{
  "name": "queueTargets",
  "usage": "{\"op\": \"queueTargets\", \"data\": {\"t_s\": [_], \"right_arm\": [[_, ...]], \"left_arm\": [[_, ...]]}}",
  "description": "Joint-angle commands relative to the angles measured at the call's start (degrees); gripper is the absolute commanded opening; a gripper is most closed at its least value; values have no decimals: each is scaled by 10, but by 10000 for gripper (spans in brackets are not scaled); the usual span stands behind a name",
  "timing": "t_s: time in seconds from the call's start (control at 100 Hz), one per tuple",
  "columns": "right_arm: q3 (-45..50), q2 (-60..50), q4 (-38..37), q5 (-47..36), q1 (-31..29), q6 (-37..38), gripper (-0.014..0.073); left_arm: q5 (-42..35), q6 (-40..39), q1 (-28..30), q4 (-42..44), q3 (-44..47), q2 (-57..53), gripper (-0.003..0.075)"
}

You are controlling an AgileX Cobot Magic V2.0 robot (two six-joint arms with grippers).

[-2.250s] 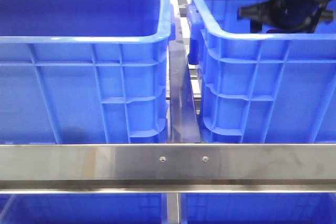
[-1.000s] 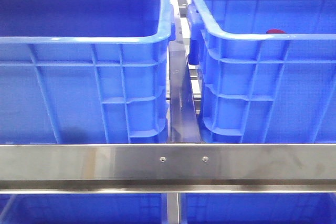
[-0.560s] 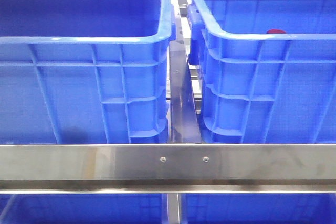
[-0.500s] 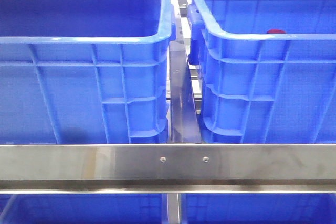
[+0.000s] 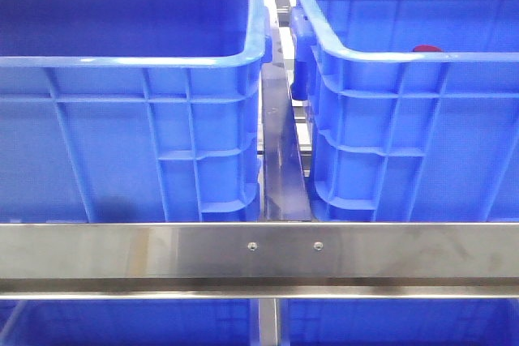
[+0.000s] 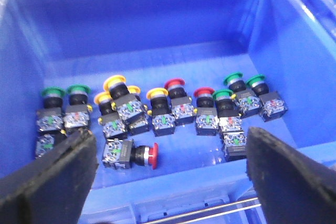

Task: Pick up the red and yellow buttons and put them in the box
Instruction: 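Open the right gripper and lift away from the red button, then lower the left gripper into the button crate and grasp a yellow-capped button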

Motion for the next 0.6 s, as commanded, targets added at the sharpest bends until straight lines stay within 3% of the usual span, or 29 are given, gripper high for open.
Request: {"op": "queueTargets", "data": {"t_s": [0.0,0.59], "right_arm": [[-14,-3,-7,8,-2,-7,-67],[-14,-3,-7,9,-2,-7,-67]], "left_arm": [[-47,-14,1,-13,-38,49,557],[-109,-102,9,-4,-197,419,555]]}}
